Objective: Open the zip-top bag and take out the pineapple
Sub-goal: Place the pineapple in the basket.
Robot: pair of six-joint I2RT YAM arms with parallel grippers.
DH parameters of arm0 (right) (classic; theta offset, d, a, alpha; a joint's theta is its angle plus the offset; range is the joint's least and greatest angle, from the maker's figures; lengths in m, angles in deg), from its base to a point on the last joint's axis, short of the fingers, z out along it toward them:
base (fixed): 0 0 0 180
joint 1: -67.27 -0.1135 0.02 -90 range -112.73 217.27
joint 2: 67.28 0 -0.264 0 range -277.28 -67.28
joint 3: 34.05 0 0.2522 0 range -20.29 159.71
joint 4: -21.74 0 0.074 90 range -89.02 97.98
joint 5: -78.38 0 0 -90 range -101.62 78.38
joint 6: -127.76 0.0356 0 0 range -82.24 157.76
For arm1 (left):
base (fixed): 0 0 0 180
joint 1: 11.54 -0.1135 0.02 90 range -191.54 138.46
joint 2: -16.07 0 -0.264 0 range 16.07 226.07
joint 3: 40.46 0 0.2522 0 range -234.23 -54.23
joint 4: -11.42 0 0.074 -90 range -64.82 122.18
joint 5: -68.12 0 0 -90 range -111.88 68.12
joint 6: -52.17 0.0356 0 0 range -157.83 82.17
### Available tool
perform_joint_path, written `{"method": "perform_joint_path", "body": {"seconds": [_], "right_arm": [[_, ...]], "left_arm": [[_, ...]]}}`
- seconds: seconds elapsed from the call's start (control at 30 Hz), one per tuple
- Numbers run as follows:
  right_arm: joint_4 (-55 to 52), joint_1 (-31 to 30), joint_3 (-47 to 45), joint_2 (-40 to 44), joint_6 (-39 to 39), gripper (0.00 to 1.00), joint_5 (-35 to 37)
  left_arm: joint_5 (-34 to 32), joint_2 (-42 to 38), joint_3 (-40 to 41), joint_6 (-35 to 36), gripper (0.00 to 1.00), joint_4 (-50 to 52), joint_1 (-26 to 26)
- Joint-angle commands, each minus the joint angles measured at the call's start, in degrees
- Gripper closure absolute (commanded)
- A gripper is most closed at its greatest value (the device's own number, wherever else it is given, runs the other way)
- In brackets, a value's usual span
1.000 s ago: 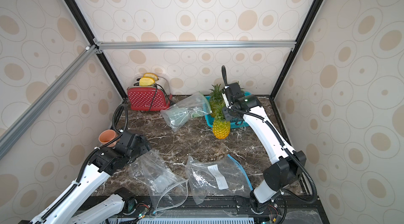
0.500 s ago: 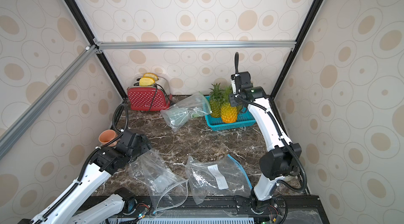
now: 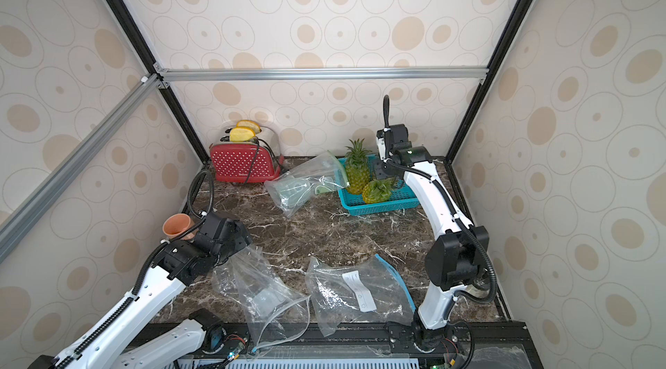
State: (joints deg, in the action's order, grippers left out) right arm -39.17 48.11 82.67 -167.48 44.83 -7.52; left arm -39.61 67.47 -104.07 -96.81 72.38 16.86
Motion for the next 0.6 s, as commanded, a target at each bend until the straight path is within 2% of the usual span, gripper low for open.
{"method": "perform_joint_path", "body": {"seconds": [0.0,0.13,0.27,0.4,0.5,0.57], "right_arm": [[-2.7,-0.2,-1.3,5.1,0.5,0.59,-1.4],[-7.3,-1.2,-1.4,7.5,1.1,0.48,-0.8],[-11.3,-2.4,-1.3,6.2,2.6,0.48,-0.1],[-9.8,-2.7,-4.4,5.0,3.8,0.57,-0.8],[-8.6,-2.6,-5.7,3.4,4.7,0.73,-0.2],[-7.8,-2.6,-5.9,2.0,5.0,0.79,0.2]], "left_arm": [[0.6,1.2,-0.1,-0.5,0.19,-1.0,0.2],[1.3,2.0,0.0,-0.4,0.18,-1.2,0.2],[1.5,2.0,0.0,-0.6,0.19,-1.5,0.2],[1.5,1.5,0.3,-0.9,0.19,-1.6,0.2],[1.4,0.8,0.7,-1.0,0.19,-1.5,0.2],[1.3,0.6,0.9,-1.1,0.18,-1.5,0.2]]}}
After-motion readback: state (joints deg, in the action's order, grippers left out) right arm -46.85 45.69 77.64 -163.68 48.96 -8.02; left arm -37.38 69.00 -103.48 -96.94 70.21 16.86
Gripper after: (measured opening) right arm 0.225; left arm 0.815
